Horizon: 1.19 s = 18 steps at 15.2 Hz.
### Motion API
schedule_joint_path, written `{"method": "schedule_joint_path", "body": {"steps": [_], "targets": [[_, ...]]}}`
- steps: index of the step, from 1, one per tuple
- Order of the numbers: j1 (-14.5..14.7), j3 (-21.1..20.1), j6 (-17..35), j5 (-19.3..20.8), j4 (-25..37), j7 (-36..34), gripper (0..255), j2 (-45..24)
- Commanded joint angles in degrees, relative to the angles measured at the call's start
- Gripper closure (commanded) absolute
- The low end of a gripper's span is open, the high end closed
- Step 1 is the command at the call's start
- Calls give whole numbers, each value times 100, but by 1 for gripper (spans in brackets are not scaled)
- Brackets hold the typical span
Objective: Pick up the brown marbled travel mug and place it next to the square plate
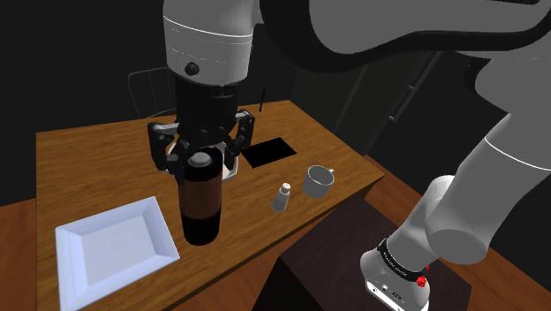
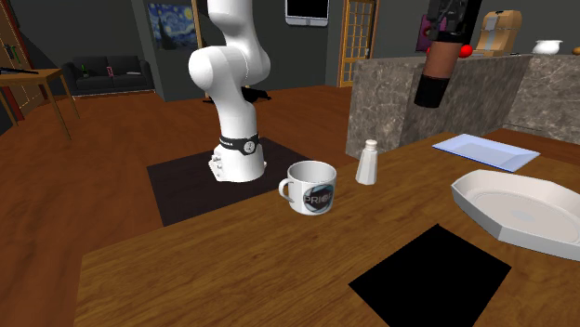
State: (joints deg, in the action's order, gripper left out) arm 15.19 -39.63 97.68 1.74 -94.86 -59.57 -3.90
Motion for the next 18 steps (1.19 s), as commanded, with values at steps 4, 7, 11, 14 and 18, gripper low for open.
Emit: {"method": "schedule_joint_path", "body": {"steps": [4,7,11,14,18], "targets": [[-10,5,390,-15,-403,5,255,28],[-13,8,620,-10,-630,4,255,24],[-11,10,923,11,-910,-9,255,-5],[-7,12,1147,39,-1104,-27,255,-44],[3,14,1442,93,-1344,-61,255,-116]]}}
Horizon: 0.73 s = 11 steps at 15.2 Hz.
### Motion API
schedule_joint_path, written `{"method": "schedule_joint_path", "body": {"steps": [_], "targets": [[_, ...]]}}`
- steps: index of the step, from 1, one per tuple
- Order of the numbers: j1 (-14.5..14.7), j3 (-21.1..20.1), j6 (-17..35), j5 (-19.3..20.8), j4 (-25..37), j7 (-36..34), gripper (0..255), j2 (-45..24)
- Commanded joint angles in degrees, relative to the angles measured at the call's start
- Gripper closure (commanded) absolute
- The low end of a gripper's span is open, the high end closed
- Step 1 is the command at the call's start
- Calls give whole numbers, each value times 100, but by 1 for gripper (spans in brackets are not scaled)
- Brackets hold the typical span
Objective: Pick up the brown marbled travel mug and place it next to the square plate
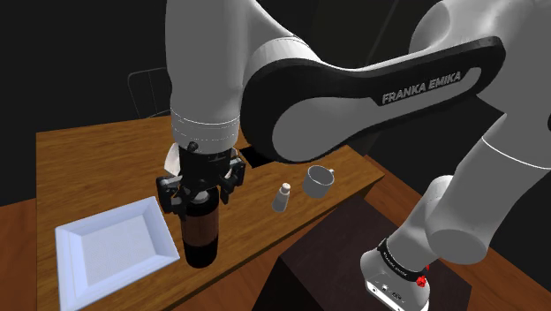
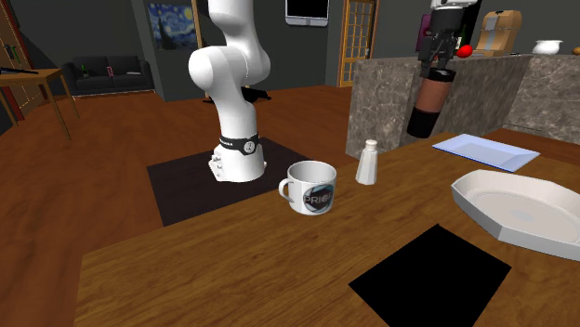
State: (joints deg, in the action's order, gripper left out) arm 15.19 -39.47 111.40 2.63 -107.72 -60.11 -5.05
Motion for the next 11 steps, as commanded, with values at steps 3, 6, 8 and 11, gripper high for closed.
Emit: {"method": "schedule_joint_path", "body": {"steps": [3,6,8,11], "targets": [[13,2,288,56,-225,-42,255,-71],[26,8,504,120,-378,-84,255,-153],[38,15,664,174,-485,-121,255,-223],[38,15,664,174,-485,-120,255,-223]]}}
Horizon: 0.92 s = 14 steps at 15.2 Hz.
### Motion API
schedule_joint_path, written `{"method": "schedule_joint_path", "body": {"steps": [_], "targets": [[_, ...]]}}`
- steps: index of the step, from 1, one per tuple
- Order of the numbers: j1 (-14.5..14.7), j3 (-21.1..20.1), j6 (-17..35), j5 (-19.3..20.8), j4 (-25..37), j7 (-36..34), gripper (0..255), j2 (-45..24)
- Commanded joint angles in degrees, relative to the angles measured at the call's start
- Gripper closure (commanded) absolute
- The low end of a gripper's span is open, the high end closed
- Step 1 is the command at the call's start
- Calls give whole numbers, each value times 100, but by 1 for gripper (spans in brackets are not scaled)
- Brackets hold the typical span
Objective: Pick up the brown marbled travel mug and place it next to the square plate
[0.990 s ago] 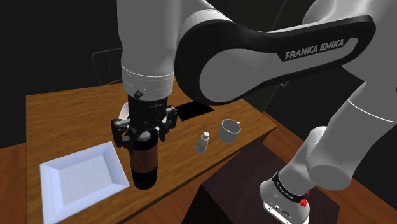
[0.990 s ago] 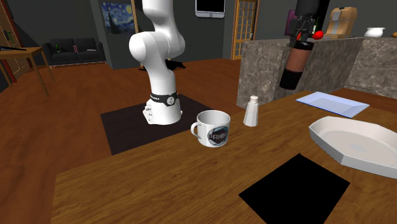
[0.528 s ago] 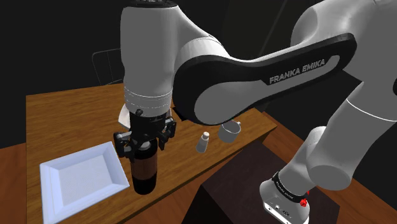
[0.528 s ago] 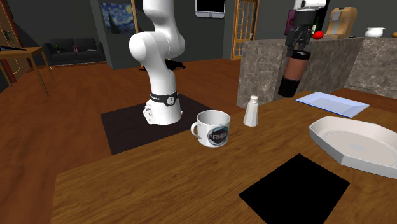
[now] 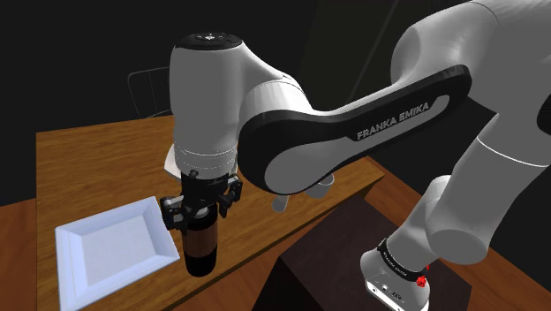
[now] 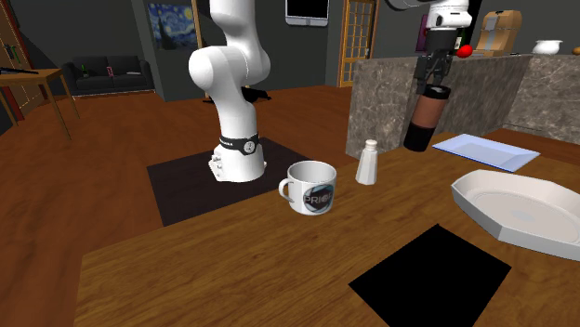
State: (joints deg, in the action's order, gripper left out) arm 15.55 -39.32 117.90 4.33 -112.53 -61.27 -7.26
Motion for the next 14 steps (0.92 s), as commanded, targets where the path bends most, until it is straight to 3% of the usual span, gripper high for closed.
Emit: {"method": "schedule_joint_path", "body": {"steps": [1,4,5,10,14], "targets": [[2,0,14,5,-3,-4,255,-2],[2,0,14,5,-3,-4,255,-2],[2,0,14,4,-4,-4,0,-2],[2,0,14,5,-3,-4,0,-2],[-43,-18,-672,-183,496,126,0,242]]}}
